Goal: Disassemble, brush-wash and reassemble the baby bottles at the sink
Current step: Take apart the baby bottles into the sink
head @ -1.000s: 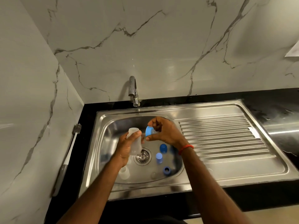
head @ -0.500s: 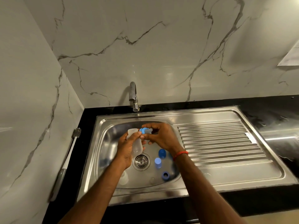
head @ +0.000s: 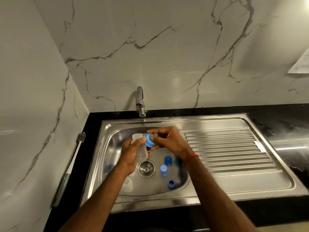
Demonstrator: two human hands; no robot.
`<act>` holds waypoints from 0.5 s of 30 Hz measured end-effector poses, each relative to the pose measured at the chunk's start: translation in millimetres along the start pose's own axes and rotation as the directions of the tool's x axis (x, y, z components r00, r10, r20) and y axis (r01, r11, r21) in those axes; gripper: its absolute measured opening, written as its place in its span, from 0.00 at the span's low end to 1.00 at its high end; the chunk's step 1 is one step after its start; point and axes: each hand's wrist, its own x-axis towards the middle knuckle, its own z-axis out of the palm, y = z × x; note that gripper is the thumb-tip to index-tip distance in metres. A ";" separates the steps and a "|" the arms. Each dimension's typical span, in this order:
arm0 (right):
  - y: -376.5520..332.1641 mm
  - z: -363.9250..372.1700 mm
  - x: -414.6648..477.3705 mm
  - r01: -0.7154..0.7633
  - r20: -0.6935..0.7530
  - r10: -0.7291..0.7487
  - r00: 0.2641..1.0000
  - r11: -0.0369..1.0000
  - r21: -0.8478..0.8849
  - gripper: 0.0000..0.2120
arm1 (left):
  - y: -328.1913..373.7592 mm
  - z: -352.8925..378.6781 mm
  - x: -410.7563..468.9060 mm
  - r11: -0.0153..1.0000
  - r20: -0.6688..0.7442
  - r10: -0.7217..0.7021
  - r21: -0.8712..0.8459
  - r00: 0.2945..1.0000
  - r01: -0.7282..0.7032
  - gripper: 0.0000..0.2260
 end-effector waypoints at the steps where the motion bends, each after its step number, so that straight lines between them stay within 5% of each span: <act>1: -1.4 -0.5 0.1 0.002 0.006 -0.002 1.000 1.000 -0.003 0.15 | -0.7 -0.5 -0.5 1.000 0.003 0.011 -0.001 1.000 -0.011 0.30; 15: -7.2 2.5 5.5 0.011 -0.177 -0.039 0.983 0.987 -0.159 0.08 | 2.1 -3.9 0.5 0.989 0.025 0.118 0.083 0.993 -0.119 0.30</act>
